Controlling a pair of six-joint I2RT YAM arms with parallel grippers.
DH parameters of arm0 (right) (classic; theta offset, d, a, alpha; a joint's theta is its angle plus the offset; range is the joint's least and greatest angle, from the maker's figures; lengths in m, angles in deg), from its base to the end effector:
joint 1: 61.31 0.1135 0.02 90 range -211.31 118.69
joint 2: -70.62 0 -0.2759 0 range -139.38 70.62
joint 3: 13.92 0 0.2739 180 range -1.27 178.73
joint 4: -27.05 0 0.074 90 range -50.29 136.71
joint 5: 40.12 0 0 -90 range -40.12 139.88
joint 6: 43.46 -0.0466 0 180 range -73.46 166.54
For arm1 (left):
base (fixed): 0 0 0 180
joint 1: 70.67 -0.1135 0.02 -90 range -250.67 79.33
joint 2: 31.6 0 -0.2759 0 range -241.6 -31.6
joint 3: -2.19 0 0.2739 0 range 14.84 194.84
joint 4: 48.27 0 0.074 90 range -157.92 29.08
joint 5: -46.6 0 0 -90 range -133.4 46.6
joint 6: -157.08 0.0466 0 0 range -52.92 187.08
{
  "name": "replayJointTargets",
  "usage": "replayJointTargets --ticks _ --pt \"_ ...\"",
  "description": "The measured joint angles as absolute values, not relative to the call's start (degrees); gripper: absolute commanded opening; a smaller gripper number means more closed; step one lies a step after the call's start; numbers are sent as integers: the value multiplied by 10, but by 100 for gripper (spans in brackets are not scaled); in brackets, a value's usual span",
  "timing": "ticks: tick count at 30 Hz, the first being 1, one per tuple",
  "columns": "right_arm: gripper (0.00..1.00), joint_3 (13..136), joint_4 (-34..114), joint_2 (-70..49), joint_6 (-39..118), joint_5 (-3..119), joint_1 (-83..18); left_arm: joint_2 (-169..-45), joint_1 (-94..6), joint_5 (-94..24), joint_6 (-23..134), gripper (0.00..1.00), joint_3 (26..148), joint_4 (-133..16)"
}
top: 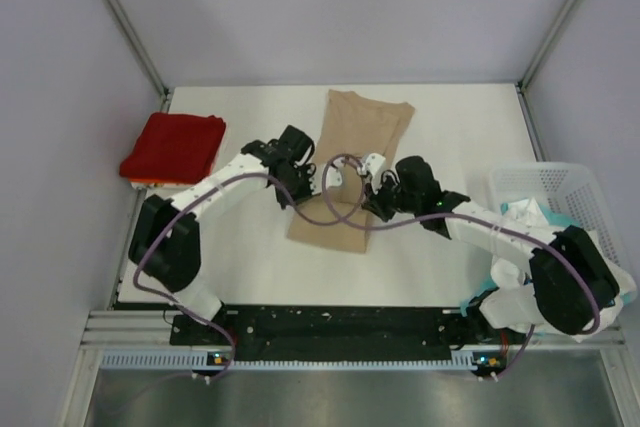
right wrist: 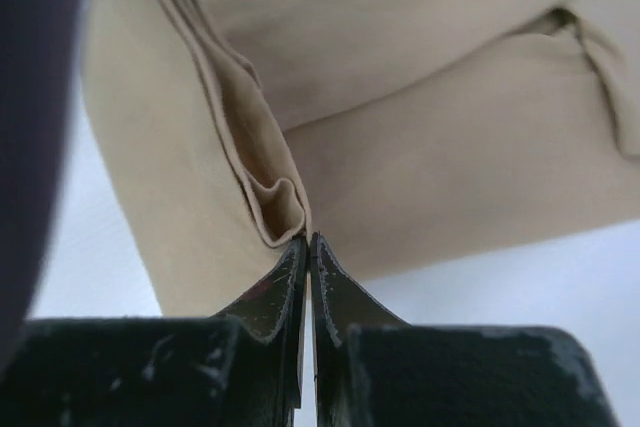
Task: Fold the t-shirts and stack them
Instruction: Fold the folded rectangular tshirt in 1/3 of the way
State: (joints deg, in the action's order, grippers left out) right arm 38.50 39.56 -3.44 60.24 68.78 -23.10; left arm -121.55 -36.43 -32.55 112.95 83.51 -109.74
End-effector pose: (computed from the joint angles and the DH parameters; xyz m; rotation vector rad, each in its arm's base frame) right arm 0.2237 0.1953 0.2115 -1.1291 1.8793 0.6009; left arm 0.2690 -0.1937 0.2357 1.8178 2.0905 -0.2125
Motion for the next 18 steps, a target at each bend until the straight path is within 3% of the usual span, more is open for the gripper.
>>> replayJointTargets --ticks 9,18 --pt "0 462 397 -157 517 668 -333 -1409 -417 -345 1074 0 1046 -1092" --pt "0 505 409 -210 484 644 -366 -1504 -413 -357 1068 0 1161 -1098"
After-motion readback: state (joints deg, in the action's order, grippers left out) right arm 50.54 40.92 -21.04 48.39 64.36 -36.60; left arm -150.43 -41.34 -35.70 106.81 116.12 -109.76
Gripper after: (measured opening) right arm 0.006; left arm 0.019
